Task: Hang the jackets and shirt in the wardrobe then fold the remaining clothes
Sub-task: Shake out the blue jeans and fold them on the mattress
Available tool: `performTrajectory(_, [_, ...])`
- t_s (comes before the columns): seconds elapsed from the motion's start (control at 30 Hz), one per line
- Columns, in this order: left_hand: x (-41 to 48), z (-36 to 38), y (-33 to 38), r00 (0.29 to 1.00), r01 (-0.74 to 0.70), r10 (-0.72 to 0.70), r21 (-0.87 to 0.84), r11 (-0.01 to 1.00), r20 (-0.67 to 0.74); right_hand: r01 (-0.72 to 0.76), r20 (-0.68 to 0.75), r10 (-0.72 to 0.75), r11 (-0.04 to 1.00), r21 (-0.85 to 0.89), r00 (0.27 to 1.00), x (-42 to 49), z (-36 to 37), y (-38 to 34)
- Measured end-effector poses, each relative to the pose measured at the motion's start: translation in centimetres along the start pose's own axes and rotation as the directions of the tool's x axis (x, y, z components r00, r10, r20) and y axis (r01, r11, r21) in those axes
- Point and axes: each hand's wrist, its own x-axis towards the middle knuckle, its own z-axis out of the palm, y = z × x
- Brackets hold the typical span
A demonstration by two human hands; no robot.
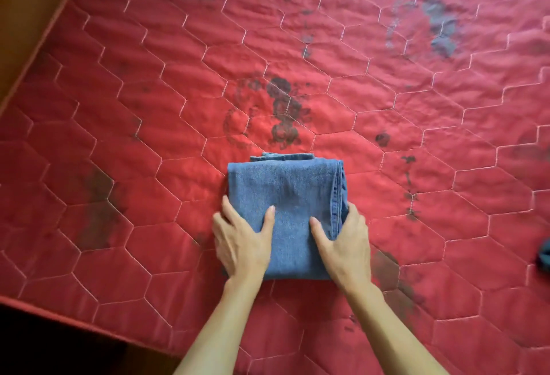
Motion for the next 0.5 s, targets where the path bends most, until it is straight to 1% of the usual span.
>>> performTrajectory(0.03, [-0.3,-0.7,-0.4,0.993,0.089,-0.083,-0.069,0.994,0.087,-0.101,0.100,0.090,0.989,0.111,0.991,-0.8,-0.8,-0.1])
performTrajectory(0.07, [-0.3,-1.7,-0.9,0.974,0.158,-0.139,-0.100,0.982,0.180,-0.245,0.204,0.203,0.946,0.210,0.958,-1.4,-1.8,-0.3])
performTrajectory(0.1, [0.0,-2.7,-1.3,0.942,0.216,-0.172,-0.129,0.968,0.288,-0.383,0.320,0.288,0.878,0.289,0.902,-1.8,-2.6,-0.2])
performTrajectory(0.13, [0.7,-3.8,-1.7,0.895,0.278,-0.182,-0.191,0.941,0.408,-0.494,0.449,0.322,0.798,0.345,0.833,-2.1,-3.4,-0.1])
performTrajectory(0.17, [1.2,-4.9,-2.0,0.822,0.359,-0.166,-0.269,0.894,0.545,-0.576,0.560,0.321,0.731,0.366,0.764,-2.6,-4.4,-0.1])
performTrajectory(0.2, [1.3,-6.2,-2.0,0.721,0.460,-0.129,-0.330,0.824,0.681,-0.620,0.630,0.300,0.688,0.378,0.717,-3.3,-5.4,-0.3])
performTrajectory(0.23, [1.1,-7.5,-1.9,0.613,0.549,-0.078,-0.352,0.758,0.787,-0.644,0.662,0.284,0.656,0.393,0.694,-4.0,-6.4,-0.6])
performTrajectory(0.27, [0.5,-8.8,-1.9,0.538,0.607,-0.033,-0.360,0.708,0.842,-0.653,0.673,0.272,0.637,0.410,0.688,-4.9,-7.4,-1.0])
performTrajectory(0.3, [-0.3,-9.9,-2.0,0.504,0.631,-0.004,-0.365,0.685,0.864,-0.656,0.677,0.262,0.624,0.425,0.688,-5.7,-8.4,-1.6])
performTrajectory(0.33, [-1.1,-11.0,-2.0,0.495,0.639,0.010,-0.371,0.674,0.869,-0.656,0.678,0.253,0.614,0.438,0.690,-6.6,-9.6,-2.2])
performTrajectory(0.4, [-3.0,-14.0,-1.9,0.505,0.639,0.038,-0.403,0.656,0.862,-0.654,0.694,0.217,0.601,0.459,0.686,-8.6,-12.3,-3.7])
performTrajectory(0.5, [-6.1,-20.2,-0.7,0.557,0.590,0.120,-0.493,0.640,0.822,-0.645,0.716,0.146,0.581,0.497,0.682,-12.3,-17.4,-6.6])
